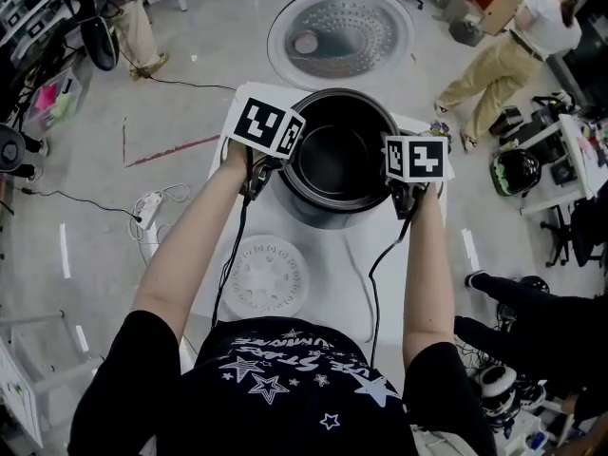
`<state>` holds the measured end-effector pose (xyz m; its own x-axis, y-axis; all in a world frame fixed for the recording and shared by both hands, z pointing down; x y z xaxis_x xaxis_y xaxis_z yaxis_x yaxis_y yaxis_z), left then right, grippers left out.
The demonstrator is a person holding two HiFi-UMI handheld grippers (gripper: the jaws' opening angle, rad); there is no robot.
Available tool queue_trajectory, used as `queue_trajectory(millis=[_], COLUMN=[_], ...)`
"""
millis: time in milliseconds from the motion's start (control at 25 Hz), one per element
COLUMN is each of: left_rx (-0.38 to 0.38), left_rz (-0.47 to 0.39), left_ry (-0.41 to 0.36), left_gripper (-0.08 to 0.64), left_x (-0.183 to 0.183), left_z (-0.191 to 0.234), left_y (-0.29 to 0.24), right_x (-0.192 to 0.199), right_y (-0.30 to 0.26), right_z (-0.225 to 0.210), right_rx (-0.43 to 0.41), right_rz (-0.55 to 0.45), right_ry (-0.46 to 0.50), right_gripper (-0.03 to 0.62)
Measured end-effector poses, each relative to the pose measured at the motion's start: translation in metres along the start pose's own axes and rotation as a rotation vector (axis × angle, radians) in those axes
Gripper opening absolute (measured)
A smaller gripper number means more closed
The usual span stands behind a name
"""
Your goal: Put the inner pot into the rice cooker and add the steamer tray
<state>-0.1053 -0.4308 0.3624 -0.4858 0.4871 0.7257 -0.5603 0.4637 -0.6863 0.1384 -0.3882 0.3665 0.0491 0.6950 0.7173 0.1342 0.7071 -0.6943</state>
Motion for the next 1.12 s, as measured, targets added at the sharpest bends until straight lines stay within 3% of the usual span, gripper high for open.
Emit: queue_trajectory(millis=[120,320,480,640,760,960,1120], left_rx=[-0.016,-0.053,-0.055,-0.069,-0.085,-0.119,-0.192], left_rz=[0.032,0.025,-0.002,-0.034,-0.072,-0.111,-0.152], left_ry=[-0.033,-0.103,-0.154,-0.195,-0.195,-0.179,-0.182], left_gripper=[0.103,0.118,0.161,0.266,0.317,0.322,0.322], left_x=[0.001,0.002,0.006,0.008,0.005,0.009,0.021], left_z=[0.001,-0.002,-0.005,-0.015,-0.017,-0.018,-0.022], left_y=[-0.010,-0.015,-0.014,-0.013,-0.004,0.023,0.056], right_x=[0.002,0.003,0.008,0.015,0.013,0.010,0.015], right_y=[-0.008,-0.010,-0.008,-0.001,0.009,0.032,0.054], right_z=[-0.002,-0.003,0.001,0.004,0.007,0.013,0.021], right_rx=[-0.003,-0.029,-0.044,-0.047,-0.057,-0.054,-0.081], right_rz=[0.049,0.048,0.017,-0.015,-0.051,-0.125,-0.194], right_ry=[0.017,0.039,0.039,0.047,0.039,0.041,0.044], right_gripper=[0.087,0.109,0.230,0.273,0.299,0.307,0.308])
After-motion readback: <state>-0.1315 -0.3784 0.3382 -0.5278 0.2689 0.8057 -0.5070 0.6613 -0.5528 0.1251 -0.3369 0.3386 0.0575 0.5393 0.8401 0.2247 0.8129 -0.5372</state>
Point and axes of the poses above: the fingertips, and each gripper's own axes: y backward along the fingers, z to its left, x out of its underside, the point moved 9 cm from there along y, backward along the fingers, and after that the axes turned 8 degrees about -y, right-handed, at the moved point
